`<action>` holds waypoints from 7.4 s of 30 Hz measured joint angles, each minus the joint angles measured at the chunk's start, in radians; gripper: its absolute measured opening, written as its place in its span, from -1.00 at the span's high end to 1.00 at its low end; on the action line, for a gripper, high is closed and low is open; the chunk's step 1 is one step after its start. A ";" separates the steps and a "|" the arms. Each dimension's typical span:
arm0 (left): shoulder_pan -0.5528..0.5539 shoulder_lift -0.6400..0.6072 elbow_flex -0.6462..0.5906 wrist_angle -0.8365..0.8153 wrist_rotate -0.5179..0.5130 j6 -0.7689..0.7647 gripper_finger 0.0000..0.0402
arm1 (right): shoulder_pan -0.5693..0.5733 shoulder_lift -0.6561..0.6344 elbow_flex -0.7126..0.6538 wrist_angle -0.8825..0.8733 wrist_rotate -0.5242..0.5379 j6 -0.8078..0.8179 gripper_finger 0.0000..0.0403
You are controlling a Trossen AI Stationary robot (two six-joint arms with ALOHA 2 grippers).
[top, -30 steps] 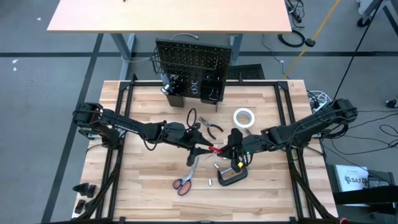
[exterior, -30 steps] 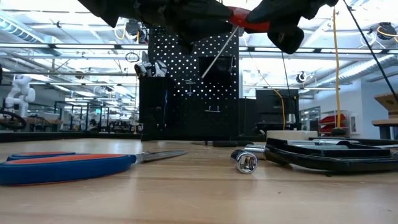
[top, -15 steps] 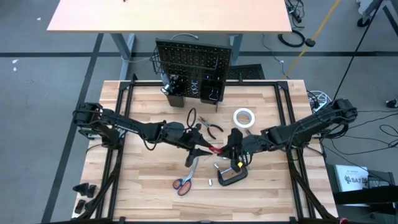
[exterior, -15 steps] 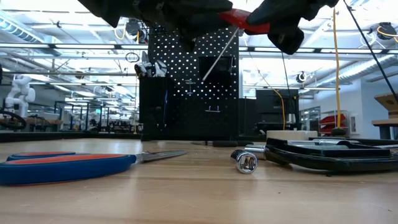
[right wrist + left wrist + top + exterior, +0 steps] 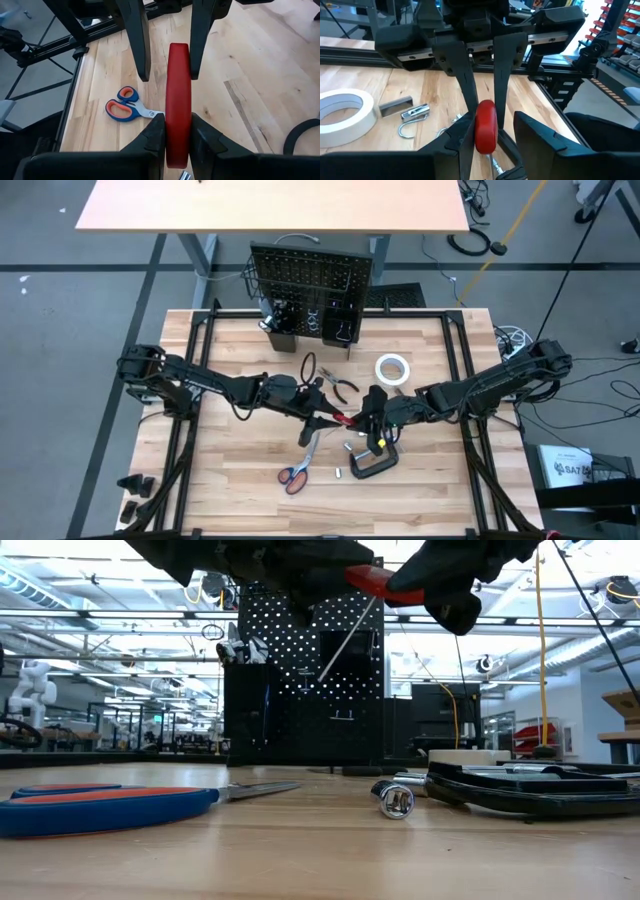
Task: Hang tools onto peg board
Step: Hang the red allen wrench on the peg board
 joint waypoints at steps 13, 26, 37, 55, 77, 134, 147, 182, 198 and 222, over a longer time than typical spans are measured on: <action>0.000 0.000 0.001 -0.022 -0.001 0.015 0.34 | -0.001 0.000 -0.001 0.004 0.005 -0.003 0.77; -0.002 0.000 0.001 -0.024 -0.033 0.089 0.88 | -0.001 0.000 -0.002 0.011 0.017 -0.006 0.55; -0.003 -0.034 0.001 -0.054 -0.169 0.108 0.88 | -0.003 -0.074 -0.001 -0.039 0.025 -0.049 0.20; -0.050 -0.389 -0.266 0.132 -0.762 0.160 0.89 | 0.114 -0.261 -0.001 -0.416 0.372 0.088 0.21; 0.213 -0.295 -0.406 0.631 -0.726 0.210 0.89 | 0.113 -0.261 -0.001 -0.387 0.433 0.052 0.21; 0.449 -0.050 -0.300 0.845 -0.564 0.259 0.89 | 0.105 -0.259 -0.001 -0.342 0.431 0.001 0.21; 0.449 0.002 -0.301 0.877 -0.565 0.272 0.89 | 0.105 -0.259 -0.001 -0.343 0.431 -0.003 0.21; 0.494 0.011 -0.299 0.829 -0.425 0.325 0.89 | 0.093 -0.194 -0.001 -0.296 0.428 -0.060 0.21; 0.494 0.011 -0.298 0.776 -0.461 0.309 0.89 | 0.092 -0.195 -0.001 -0.290 0.426 -0.059 0.21; 0.460 0.015 -0.307 0.750 -0.516 0.349 0.89 | 0.092 -0.195 -0.001 -0.290 0.426 -0.059 0.21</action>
